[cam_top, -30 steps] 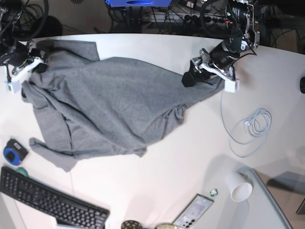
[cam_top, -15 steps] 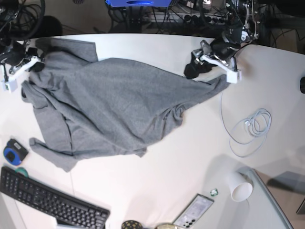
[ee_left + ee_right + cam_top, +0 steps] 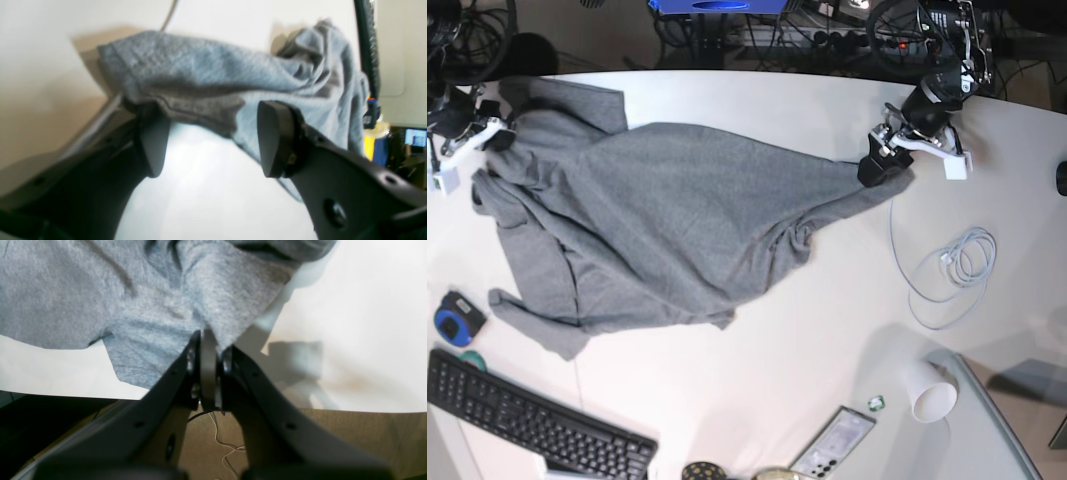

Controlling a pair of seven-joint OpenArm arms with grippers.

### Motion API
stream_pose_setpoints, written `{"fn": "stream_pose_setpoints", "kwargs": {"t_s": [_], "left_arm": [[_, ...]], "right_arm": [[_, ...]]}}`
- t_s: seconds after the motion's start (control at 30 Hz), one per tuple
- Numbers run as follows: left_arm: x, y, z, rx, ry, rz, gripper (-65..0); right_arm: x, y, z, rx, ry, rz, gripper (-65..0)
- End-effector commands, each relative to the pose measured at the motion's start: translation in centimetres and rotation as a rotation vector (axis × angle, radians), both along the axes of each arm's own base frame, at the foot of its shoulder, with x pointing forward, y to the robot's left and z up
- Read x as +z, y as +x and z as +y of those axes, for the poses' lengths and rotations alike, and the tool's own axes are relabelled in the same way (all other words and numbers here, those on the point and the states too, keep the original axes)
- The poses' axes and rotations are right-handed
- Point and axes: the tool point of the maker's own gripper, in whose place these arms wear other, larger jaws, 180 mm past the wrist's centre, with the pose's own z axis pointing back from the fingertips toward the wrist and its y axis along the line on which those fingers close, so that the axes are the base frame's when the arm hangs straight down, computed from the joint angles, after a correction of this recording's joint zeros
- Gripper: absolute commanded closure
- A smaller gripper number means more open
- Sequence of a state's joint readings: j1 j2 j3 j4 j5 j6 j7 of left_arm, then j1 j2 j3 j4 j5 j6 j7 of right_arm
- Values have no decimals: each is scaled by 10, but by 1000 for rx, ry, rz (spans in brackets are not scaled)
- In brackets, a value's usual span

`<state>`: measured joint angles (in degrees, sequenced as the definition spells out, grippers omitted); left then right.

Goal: Layout the t-shirt on the table in an organized manner, then fold the t-shirt properly
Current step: 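Lower the left gripper onto the shirt edge and grasp it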

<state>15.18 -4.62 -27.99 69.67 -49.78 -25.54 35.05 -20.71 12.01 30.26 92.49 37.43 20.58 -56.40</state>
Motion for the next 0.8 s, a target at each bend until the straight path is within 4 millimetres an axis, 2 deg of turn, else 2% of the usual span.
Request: {"fn": "stream_pose_setpoints", "kwargs": {"t_s": [0.0, 0.27, 0.47, 0.63, 0.77], "left_arm": [[-8, -7, 3, -6, 18, 48, -403], [-13, -4, 2, 1, 3, 58, -403], [-11, 14, 0, 6, -10, 37, -403], [-24, 25, -9, 18, -59, 64, -403], [-31, 26, -12, 24, -77, 83, -387]], "right_arm": [[7, 7, -5, 7, -12, -32, -6], [9, 6, -12, 11, -29, -30, -6], [10, 6, -14, 11, -33, -29, -6], [9, 6, -12, 17, -31, -28, -6], [9, 6, -11, 18, -30, -28, -6]]}}
